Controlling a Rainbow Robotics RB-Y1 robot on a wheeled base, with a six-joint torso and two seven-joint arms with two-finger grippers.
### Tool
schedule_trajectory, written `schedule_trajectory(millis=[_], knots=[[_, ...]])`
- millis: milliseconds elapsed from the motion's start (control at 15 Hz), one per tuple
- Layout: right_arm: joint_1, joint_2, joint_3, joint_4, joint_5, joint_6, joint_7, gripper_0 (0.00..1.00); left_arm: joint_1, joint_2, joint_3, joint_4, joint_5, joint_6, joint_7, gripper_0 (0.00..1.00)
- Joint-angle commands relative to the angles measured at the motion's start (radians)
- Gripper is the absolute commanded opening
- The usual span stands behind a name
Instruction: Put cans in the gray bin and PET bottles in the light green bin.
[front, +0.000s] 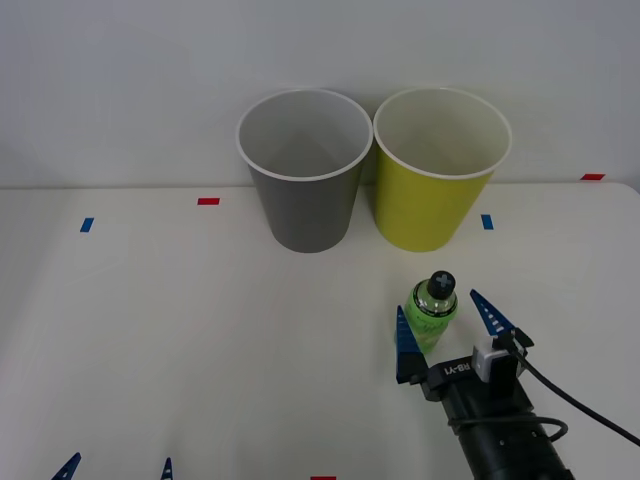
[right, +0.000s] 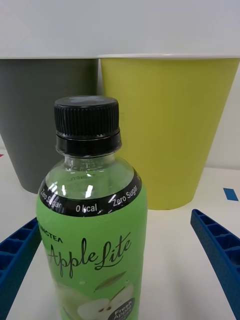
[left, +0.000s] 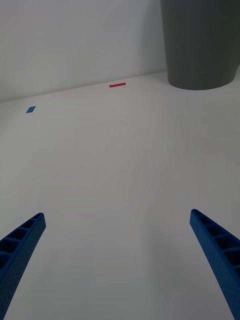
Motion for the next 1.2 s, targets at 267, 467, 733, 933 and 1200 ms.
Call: schedule_trajectory(millis=[267,467,733,933,1200], knots=[[-0.027,0.022,-0.005,0.001,0.000,0.044,0.003,1.00,0.000,0.000,0.000,0.000,0.000,0.000,0.000,1.00],[-0.030,0.023,0.000,0.000,-0.011,0.043,-0.006,0.00,0.000,0.000,0.000,0.000,0.000,0.000,0.000,1.00],[-0.031,0.028,0.001,0.000,-0.012,0.043,-0.007,0.00,0.000,0.000,0.000,0.000,0.000,0.000,0.000,1.00],[-0.031,0.028,0.001,0.000,-0.014,0.043,-0.007,0.00,0.000,0.000,0.000,0.000,0.000,0.000,0.000,1.00],[-0.027,0.033,0.006,-0.010,-0.018,0.049,-0.013,0.00,0.000,0.000,0.000,0.000,0.000,0.000,0.000,1.00]])
